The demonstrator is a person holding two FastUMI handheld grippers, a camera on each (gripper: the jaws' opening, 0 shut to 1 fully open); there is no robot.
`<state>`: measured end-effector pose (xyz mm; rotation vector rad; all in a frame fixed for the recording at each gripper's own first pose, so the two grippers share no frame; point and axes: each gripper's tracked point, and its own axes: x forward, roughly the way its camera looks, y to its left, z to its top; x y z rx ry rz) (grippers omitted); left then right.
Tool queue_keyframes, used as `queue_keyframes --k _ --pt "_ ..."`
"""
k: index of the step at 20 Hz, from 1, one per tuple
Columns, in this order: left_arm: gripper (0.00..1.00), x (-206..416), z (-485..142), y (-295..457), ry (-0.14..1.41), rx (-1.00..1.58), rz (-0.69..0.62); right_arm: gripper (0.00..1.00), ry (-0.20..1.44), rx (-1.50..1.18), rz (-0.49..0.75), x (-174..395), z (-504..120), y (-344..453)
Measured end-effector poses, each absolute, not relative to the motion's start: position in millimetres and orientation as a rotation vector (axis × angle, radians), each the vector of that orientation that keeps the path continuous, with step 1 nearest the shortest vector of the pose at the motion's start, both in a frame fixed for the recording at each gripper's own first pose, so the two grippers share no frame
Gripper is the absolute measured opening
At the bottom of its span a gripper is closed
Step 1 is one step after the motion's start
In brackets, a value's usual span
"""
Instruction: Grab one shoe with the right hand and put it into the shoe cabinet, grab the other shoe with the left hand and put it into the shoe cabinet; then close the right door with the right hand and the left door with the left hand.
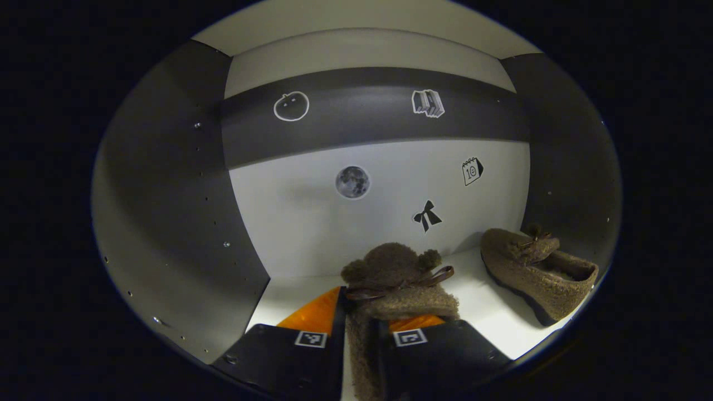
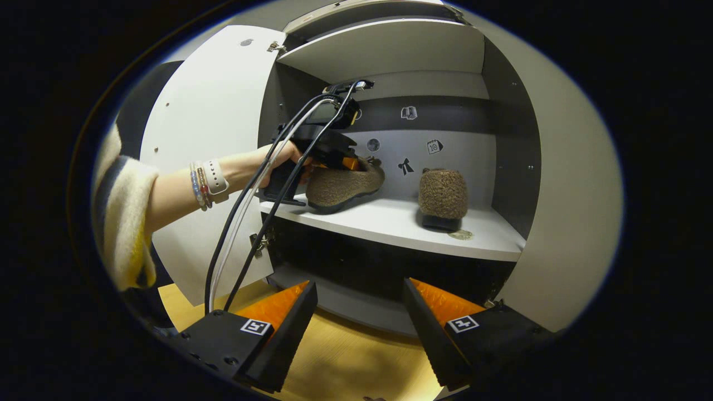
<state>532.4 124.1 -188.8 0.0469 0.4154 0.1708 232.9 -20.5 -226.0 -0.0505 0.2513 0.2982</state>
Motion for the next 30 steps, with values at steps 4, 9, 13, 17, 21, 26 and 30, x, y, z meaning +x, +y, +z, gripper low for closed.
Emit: queue_keyframes --k 4,9,13,17,21,26,30 --pt "0.72 520.4 -186.1 132.2 0.428 0.060 0.195 0.99 0.252 -0.043 0.300 230.5 -223.1 -17.4" --pt "0.96 487.7 -180.4 134.5 0.436 0.031 0.204 0.99 0.246 -0.057 0.296 219.7 -217.7 -14.1" --pt "0.96 447.7 -145.7 133.7 0.374 0.061 0.213 0.99 0.211 -0.058 0.289 201.8 -199.4 -5.8" --pt "0.96 379.8 -89.9 104.9 0.261 0.002 0.162 0.99 0.151 -0.066 0.271 172.4 -161.9 5.7" --pt "1.00 283.0 -41.5 72.4 0.164 -0.024 0.091 0.98 0.076 -0.056 0.249 129.3 -106.0 14.7" --pt "0.96 172.6 -8.4 42.1 0.103 -0.034 -0.020 0.98 -0.012 0.004 0.128 65.9 -39.5 -8.7" --pt "0.96 109.0 -6.9 38.1 0.124 -0.019 -0.060 0.98 0.011 -0.053 -0.054 19.8 -33.2 -70.2"
